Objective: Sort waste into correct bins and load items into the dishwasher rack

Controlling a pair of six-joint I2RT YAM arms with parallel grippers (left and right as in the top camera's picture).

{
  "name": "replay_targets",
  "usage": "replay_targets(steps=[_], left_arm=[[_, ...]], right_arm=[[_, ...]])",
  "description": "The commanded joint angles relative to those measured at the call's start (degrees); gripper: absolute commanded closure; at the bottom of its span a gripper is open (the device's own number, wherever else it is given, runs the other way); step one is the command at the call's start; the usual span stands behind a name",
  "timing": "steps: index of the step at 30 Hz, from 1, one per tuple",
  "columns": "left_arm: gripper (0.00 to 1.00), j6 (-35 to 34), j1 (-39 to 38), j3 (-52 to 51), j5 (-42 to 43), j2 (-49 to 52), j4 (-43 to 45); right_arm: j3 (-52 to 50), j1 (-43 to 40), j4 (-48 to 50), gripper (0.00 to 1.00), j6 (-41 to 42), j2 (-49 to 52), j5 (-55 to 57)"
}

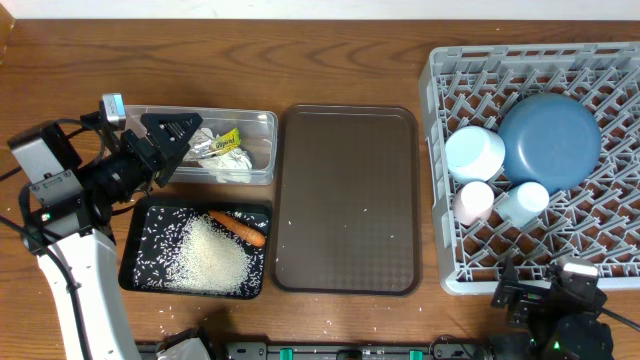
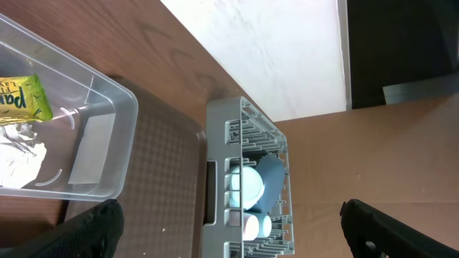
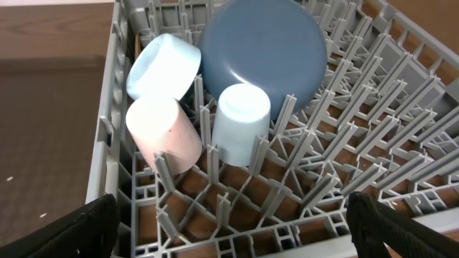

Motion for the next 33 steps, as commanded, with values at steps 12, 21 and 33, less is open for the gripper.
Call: replay_targets(steps=[12,21,33], left_arm=[[0.01,-0.5,0.3,0.5,-0.1,-0.3,0.0],[0.01,-0.5,0.3,0.5,-0.1,-0.3,0.0],[0.01,-0.5,0.3,0.5,-0.1,-0.3,0.0]], right_arm=[[-14.2,-0.2,38.5,0.01,0.5,-0.3,-3.3],[-25.7,-0.8,60.7,0.01,0.4,-0.3,-7.5],[-33.0,-0.8,58.2,0.01,0.5,-0.3,-8.4]])
